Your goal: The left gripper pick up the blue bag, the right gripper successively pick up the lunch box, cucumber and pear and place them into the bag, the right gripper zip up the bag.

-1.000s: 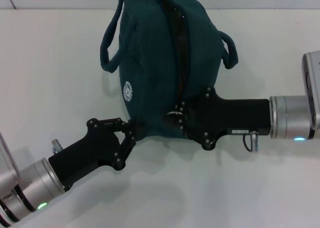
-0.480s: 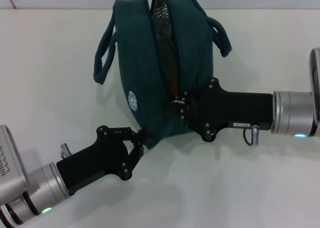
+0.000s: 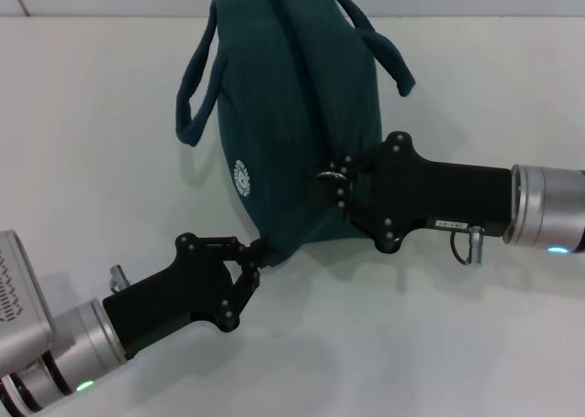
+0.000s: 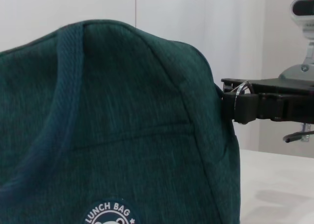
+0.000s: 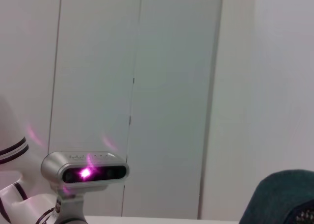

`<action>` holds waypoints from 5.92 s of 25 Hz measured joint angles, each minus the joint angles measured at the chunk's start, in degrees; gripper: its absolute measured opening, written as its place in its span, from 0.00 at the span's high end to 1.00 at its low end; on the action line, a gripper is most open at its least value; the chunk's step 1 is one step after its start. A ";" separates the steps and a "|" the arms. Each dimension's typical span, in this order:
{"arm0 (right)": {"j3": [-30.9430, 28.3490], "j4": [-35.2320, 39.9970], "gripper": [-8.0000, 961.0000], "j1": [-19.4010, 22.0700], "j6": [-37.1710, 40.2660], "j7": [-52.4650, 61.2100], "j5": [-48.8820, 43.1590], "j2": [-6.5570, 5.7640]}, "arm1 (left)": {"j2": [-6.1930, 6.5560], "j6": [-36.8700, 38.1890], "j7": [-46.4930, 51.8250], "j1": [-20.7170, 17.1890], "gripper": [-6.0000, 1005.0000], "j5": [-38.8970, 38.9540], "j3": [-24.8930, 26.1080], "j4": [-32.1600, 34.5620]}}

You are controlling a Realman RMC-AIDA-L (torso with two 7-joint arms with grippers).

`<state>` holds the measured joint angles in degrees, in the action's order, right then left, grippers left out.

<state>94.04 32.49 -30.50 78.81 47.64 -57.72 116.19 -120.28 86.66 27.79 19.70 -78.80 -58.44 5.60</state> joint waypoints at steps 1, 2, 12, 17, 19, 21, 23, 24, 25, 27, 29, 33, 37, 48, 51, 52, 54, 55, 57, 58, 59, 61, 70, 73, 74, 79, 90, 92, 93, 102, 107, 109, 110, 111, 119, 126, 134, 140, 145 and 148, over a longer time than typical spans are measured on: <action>0.00 -0.44 0.96 0.02 0.08 0.00 0.20 0.00 | 0.00 0.09 0.00 0.02 0.95 -0.02 0.00 0.00; 0.00 -0.90 0.96 0.05 0.17 -0.01 0.50 0.00 | 0.01 0.15 -0.04 0.06 0.95 -0.03 0.00 0.00; 0.02 -1.51 0.96 0.80 1.01 -0.86 4.87 0.00 | 0.22 0.08 0.21 0.96 0.96 0.21 0.05 0.23; 0.41 -1.64 0.96 0.78 0.99 -2.94 6.89 0.03 | 0.26 -0.41 0.29 1.28 0.96 0.03 0.02 0.07; 0.43 -1.90 0.96 0.63 0.99 -3.02 6.93 0.02 | 0.26 -0.74 0.25 1.12 0.96 0.16 0.00 0.06; 0.44 -2.18 0.96 0.48 0.96 -3.03 6.99 0.01 | 0.26 -0.70 0.16 1.03 0.96 0.20 0.05 0.11; 0.45 -2.66 0.96 0.31 0.77 -3.04 7.11 0.00 | 0.14 -0.47 -0.02 0.91 0.96 0.22 0.36 0.32; 0.47 -2.84 0.96 0.25 0.75 -3.04 7.12 0.00 | 0.13 -0.45 -0.02 0.92 0.95 0.23 0.36 0.30; 0.49 -2.97 0.96 0.20 0.75 -3.05 7.13 -0.01 | 0.11 -0.36 0.04 1.04 0.95 0.24 0.38 0.22; 0.53 -2.96 0.96 0.22 0.84 -3.06 7.14 -0.01 | 0.09 0.11 0.23 1.27 0.94 0.41 0.39 0.07; 0.53 -2.97 0.96 0.37 1.01 -3.06 7.17 0.00 | 0.01 0.80 0.34 1.33 0.93 1.26 0.40 0.03; 0.56 -2.97 0.96 0.61 1.07 -3.08 7.20 0.00 | -0.19 1.56 0.48 1.55 0.87 3.08 0.14 -0.04; 0.63 -3.05 0.96 0.59 1.09 -3.08 7.15 0.00 | -0.21 1.75 1.47 2.87 0.79 3.14 0.25 -0.95; 0.71 -3.80 0.96 0.53 1.04 -2.62 7.09 0.00 | -0.32 -1.24 1.25 5.78 0.44 6.10 0.43 -3.71; 0.71 -4.22 0.96 0.43 1.04 -2.59 7.06 0.00 | -0.30 -1.34 0.92 5.80 0.34 6.13 0.22 -3.50; 0.71 -4.31 0.96 0.38 1.04 -2.57 7.05 0.00 | -0.27 -1.37 0.65 5.81 0.35 6.13 0.25 -3.49; 0.71 -4.42 0.96 0.38 1.00 -2.54 7.03 0.00 | -0.25 -1.40 0.14 5.82 0.36 6.14 0.29 -3.48; 0.71 -4.45 0.96 0.40 0.90 -2.53 7.01 0.00 | -0.24 -1.41 -0.16 5.83 0.42 6.14 0.29 -3.49; 0.71 -4.54 0.96 0.40 0.85 -2.51 7.00 0.00 | -0.23 -1.46 -0.89 5.80 0.53 6.14 0.26 -3.54; 0.71 -4.68 0.96 0.39 0.84 -2.48 7.00 0.00 | -0.23 -1.47 -1.24 5.73 0.59 6.14 0.28 -3.59; 0.71 -4.83 0.96 0.38 0.86 -2.44 7.01 0.00 | -0.23 -1.48 -1.85 5.57 0.64 6.15 0.36 -3.61; 0.71 -5.53 0.96 0.29 1.06 -2.20 7.26 0.00 | -0.26 -1.48 -2.61 5.39 0.71 6.18 0.43 -3.61; 0.60 -5.87 0.96 0.07 1.00 6.25 6.06 -0.82 | -0.31 -1.17 -3.42 5.06 0.87 7.17 0.42 -3.67; 0.37 -5.61 0.93 0.07 0.76 9.16 3.42 -0.85 | -0.31 -1.12 -3.44 5.06 0.89 7.18 0.44 -3.65; 0.25 -5.37 0.93 0.03 0.77 10.19 2.35 -0.90 | -0.31 -1.08 -3.49 5.11 0.89 7.18 0.44 -3.62; 0.00 -3.38 0.81 0.23 1.07 13.10 -0.87 -1.20 | -0.30 -1.03 -4.52 5.24 0.92 7.18 0.28 -3.67; -0.70 -2.48 0.72 1.24 0.72 14.37 -1.19 -2.55 | -0.30 -0.80 -4.47 5.27 0.94 7.09 0.18 -3.66; -0.70 -2.61 0.72 1.30 0.72 14.56 -1.20 -2.79 | -0.30 -0.80 -4.46 5.28 0.94 7.09 0.17 -3.66; -0.70 -2.68 0.72 1.43 0.69 14.59 -1.21 -2.92 | -0.31 -0.79 -4.47 5.26 0.94 7.09 0.17 -3.66; -0.79 -2.79 0.73 2.12 0.00 15.44 -1.26 -3.68 | -0.31 -0.79 -4.35 5.17 0.94 7.09 0.18 -3.66; -0.79 -2.79 0.74 2.61 -0.25 15.72 -1.26 -3.76 | -0.30 -0.79 -4.34 5.17 0.94 7.08 0.18 -3.66; -0.79 -2.79 0.74 2.63 -0.24 15.74 -1.35 -3.78 | -0.30 -0.79 -4.34 5.17 0.94 7.00 0.18 -3.66; -0.79 -2.77 0.74 2.63 -0.24 15.76 -1.50 -3.78 | -0.31 -0.79 -4.35 5.16 0.94 6.96 0.18 -3.66; -0.79 -2.71 0.74 2.64 -0.24 15.77 -1.66 -3.78 | -0.31 -0.79 -4.36 5.17 0.94 6.94 0.18 -3.66; -0.64 -2.59 0.74 2.22 -1.44 16.02 -2.76 -3.30 | -0.30 -0.85 -4.44 5.21 0.94 6.72 0.18 -3.66; -0.66 -2.17 0.75 1.84 -2.28 16.18 -5.20 -2.99 | -0.30 -0.95 -4.49 5.21 0.94 6.83 0.18 -3.66; -0.79 -1.19 0.95 2.16 -2.00 12.89 -5.55 -2.56 | -0.30 -1.05 -4.53 5.28 0.94 7.01 0.17 -3.66; -5.09 -0.67 0.97 3.06 0.50 9.98 -5.56 -2.01 | -0.30 -1.33 -4.41 5.34 0.94 7.05 0.29 -3.67; -12.16 -0.63 0.97 5.18 4.04 5.05 -5.13 -0.57 | -0.17 -1.40 -4.57 5.19 0.94 6.92 0.21 -3.66; -12.84 -0.85 0.97 5.27 4.21 3.59 -3.95 -0.36 | -0.15 -1.42 -4.63 5.17 0.94 6.83 0.18 -3.66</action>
<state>81.19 31.65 -25.23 83.02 51.23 -61.67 115.83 -120.43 85.24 23.16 24.87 -71.98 -58.27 1.94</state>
